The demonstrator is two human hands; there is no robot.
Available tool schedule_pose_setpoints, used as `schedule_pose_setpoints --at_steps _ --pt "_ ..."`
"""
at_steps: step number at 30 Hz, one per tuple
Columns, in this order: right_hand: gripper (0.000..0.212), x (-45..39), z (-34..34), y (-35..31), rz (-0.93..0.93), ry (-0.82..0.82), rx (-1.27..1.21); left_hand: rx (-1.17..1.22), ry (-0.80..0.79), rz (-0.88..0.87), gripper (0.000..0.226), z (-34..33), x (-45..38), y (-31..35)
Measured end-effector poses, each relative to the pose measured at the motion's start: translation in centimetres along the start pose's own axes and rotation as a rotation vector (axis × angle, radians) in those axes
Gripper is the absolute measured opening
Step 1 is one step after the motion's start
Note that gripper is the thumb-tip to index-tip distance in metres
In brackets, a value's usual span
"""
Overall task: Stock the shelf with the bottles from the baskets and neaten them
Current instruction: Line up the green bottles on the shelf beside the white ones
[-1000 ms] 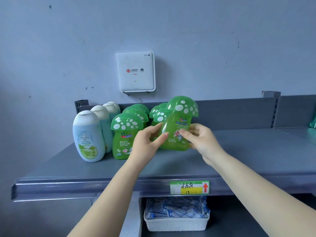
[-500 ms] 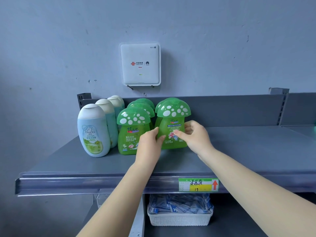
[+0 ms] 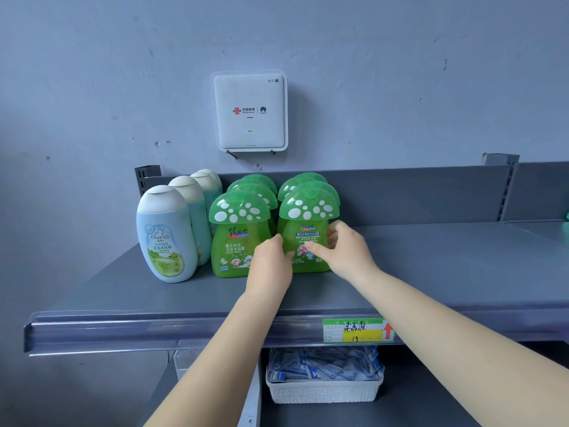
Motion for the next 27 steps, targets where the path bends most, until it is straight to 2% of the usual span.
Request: schedule_pose_setpoints --at_steps 3,7,11,16,19,22,27 --pt "0.042 0.0 0.1 -0.1 -0.003 -0.017 0.008 -0.015 0.010 -0.005 0.027 0.3 0.3 0.3" --pt "0.043 -0.3 0.4 0.1 -0.036 -0.054 0.017 -0.029 0.053 -0.054 0.030 1.1 0.8 0.7" --pt "0.036 -0.3 1.9 0.3 -0.106 -0.072 -0.037 -0.018 0.155 -0.166 0.030 2.0 1.9 1.2" --pt "0.017 0.4 6.4 0.2 -0.095 0.094 -0.063 0.056 0.201 -0.419 0.021 1.4 2.9 4.6" --pt "0.009 1.4 10.3 0.2 0.062 0.242 0.128 0.042 0.197 -0.547 0.016 -0.1 2.9 7.5" --pt "0.010 2.9 14.5 0.8 0.194 0.318 0.371 0.037 0.176 -0.705 0.015 -2.6 3.1 10.8" --pt "0.015 6.2 21.4 2.7 0.215 0.329 0.876 -0.007 0.058 -0.881 0.020 -7.3 5.0 16.8"
Point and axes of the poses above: each hand's wrist, its own x-axis away from the middle knuckle, its own z-axis out of the back of the hand, y = z × x, the point moved 2 cm from there along -x, towards the middle knuckle, and after that the axes turned 9 degrees about y, right-handed, at the moved point
